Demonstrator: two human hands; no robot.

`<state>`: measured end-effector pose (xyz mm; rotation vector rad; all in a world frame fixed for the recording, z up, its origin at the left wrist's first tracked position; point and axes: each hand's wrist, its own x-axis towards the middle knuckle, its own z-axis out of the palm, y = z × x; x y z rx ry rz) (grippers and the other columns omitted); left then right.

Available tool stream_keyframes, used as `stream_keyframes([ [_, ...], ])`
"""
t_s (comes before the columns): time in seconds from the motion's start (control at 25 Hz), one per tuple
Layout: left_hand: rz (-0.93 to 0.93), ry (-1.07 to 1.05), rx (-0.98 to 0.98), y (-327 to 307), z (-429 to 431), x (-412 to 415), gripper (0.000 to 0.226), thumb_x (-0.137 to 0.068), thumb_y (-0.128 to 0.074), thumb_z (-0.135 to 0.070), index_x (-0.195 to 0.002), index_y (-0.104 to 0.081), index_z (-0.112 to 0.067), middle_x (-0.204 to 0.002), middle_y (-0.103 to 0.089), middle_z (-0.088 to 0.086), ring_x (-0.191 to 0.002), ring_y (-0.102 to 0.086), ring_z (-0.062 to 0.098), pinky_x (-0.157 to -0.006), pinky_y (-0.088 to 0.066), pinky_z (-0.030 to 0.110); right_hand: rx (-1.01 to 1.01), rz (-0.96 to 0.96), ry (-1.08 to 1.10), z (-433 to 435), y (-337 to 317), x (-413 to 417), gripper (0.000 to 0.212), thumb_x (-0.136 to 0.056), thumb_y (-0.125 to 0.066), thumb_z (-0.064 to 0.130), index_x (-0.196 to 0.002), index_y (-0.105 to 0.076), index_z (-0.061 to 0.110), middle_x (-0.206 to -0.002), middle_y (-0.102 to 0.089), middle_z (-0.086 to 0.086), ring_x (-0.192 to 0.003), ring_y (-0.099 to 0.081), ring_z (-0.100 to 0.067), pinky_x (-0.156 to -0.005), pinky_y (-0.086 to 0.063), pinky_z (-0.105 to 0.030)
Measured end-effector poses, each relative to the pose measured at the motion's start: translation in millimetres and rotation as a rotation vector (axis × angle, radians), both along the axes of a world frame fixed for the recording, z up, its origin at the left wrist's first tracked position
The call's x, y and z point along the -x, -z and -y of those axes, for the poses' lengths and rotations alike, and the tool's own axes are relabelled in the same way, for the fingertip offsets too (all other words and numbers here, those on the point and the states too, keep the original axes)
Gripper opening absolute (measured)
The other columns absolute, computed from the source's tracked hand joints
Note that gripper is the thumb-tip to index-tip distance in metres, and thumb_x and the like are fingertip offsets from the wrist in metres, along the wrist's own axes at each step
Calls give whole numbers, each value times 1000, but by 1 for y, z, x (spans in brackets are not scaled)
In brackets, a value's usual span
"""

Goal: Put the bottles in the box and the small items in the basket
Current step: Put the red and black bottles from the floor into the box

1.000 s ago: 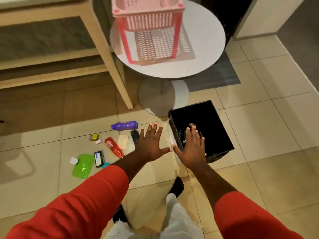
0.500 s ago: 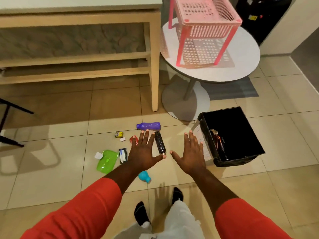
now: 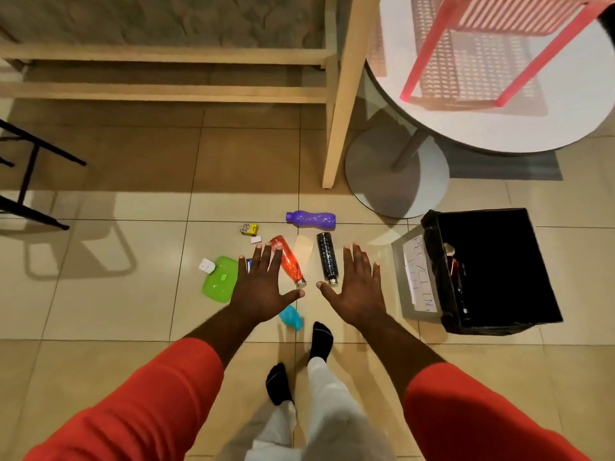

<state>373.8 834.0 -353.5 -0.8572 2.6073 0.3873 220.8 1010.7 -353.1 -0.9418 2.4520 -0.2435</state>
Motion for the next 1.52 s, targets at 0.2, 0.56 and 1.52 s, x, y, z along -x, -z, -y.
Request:
stream_keyframes([
  [0.2,22,-14,-32,48,27,32,117,-76,-24,-93,-163,1,-19,-170,7,8,-156,7,28,-121,4,56,-17,18,-17,37,50,35,100,-87,-31,84,-158,13,30,-170,11,-2,-157,5,-26,-124,1,-53],
  [0.56,17,5,-71,237,72,76,116,-75,-18,-90,-162,0,-16,-170,-3,14,-157,-2,31,-122,-8,57,68,-22,72,88,250,66,100,-87,-28,87,-161,-7,23,-170,-7,-6,-156,-9,-29,-121,-9,-56],
  [1.52,-125,-1204,-576,659,74,131,121,-77,-83,-45,-158,-1,-7,-142,-54,16,-125,-57,39,-108,-45,50,-18,1,350,94,660,114,97,-84,-74,28,-158,-13,17,-144,-47,-18,-122,-55,-39,-91,-52,-49],
])
